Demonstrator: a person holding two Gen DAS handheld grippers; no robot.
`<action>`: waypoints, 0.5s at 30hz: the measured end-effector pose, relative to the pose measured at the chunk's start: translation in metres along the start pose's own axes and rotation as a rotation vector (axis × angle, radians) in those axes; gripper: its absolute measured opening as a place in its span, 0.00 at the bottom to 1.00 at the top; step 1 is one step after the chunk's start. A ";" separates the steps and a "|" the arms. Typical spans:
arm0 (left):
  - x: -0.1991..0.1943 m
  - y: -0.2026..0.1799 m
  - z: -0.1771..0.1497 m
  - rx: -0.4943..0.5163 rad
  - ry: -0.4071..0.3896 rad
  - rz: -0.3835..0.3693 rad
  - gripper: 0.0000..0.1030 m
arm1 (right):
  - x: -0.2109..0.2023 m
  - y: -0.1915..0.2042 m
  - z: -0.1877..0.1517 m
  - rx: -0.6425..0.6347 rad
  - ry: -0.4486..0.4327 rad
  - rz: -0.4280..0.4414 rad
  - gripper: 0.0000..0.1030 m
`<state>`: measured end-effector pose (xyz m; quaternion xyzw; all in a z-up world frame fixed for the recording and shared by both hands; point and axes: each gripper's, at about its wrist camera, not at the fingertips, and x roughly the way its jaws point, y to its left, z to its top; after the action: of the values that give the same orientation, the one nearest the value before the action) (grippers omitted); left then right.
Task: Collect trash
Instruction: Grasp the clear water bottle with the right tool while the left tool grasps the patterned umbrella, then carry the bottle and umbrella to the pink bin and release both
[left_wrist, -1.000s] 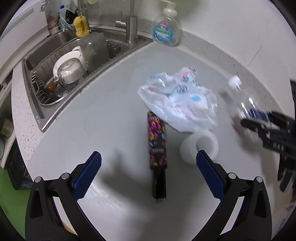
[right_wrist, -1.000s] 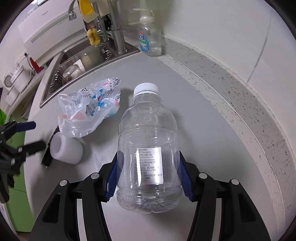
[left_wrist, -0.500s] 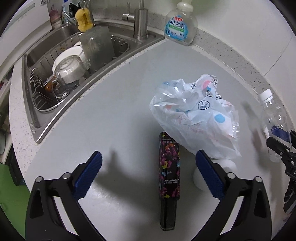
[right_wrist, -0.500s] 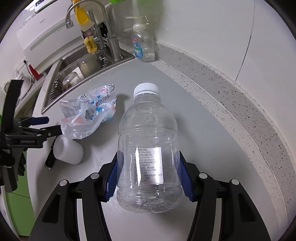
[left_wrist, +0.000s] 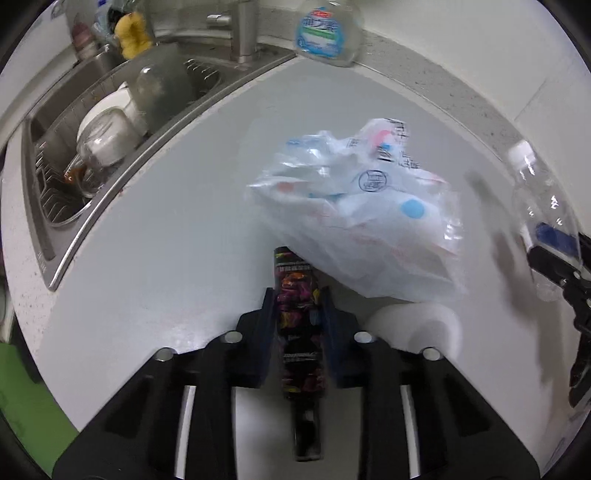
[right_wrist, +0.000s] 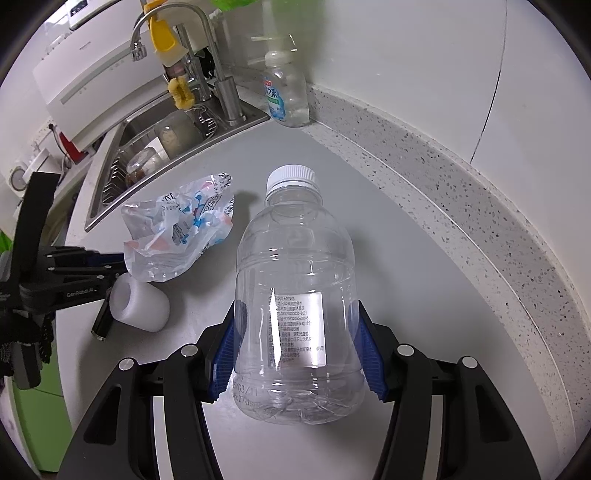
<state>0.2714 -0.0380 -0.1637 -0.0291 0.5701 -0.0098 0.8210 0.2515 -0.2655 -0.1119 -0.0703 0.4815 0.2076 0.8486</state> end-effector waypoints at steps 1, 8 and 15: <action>0.000 -0.004 -0.001 0.009 0.002 -0.002 0.22 | -0.001 0.000 -0.001 0.000 0.000 -0.001 0.54; -0.013 0.001 -0.007 0.003 -0.018 -0.025 0.21 | -0.012 0.006 -0.001 0.000 -0.019 -0.002 0.54; -0.039 0.009 -0.017 0.001 -0.062 -0.046 0.21 | -0.028 0.023 -0.002 -0.018 -0.046 0.009 0.54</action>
<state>0.2415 -0.0279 -0.1337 -0.0421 0.5438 -0.0279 0.8377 0.2275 -0.2533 -0.0871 -0.0709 0.4603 0.2173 0.8578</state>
